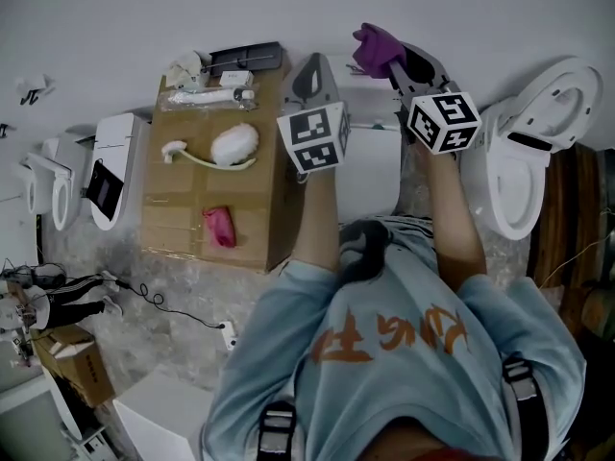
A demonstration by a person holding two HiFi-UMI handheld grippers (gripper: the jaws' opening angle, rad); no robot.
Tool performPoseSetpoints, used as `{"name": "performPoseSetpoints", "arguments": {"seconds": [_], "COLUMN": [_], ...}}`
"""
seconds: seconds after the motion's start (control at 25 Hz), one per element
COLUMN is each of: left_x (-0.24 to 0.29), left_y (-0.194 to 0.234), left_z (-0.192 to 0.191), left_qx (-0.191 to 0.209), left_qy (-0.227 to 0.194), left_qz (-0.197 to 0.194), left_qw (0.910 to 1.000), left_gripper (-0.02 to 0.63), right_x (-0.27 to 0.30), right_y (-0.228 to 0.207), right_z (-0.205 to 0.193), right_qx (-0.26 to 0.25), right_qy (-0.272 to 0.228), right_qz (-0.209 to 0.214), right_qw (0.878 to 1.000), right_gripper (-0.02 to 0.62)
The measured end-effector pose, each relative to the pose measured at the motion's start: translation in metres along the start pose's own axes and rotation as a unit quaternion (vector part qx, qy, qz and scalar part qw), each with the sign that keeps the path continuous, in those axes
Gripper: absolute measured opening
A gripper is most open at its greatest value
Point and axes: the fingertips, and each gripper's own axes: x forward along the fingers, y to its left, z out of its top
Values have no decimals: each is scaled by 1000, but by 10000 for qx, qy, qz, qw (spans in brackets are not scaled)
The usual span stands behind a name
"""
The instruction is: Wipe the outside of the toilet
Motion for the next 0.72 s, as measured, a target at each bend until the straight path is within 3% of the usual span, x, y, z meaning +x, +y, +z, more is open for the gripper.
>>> {"name": "performPoseSetpoints", "arguments": {"seconds": [0.72], "left_x": [0], "left_y": [1], "left_z": [2], "left_qx": [31], "left_qy": [3], "left_qz": [84], "left_qw": [10000], "left_gripper": [25], "right_x": [-3], "right_y": [-9], "right_z": [5], "right_qx": [-152], "right_qy": [-138], "right_qz": [-88], "right_qw": [9998], "right_gripper": [74]}}
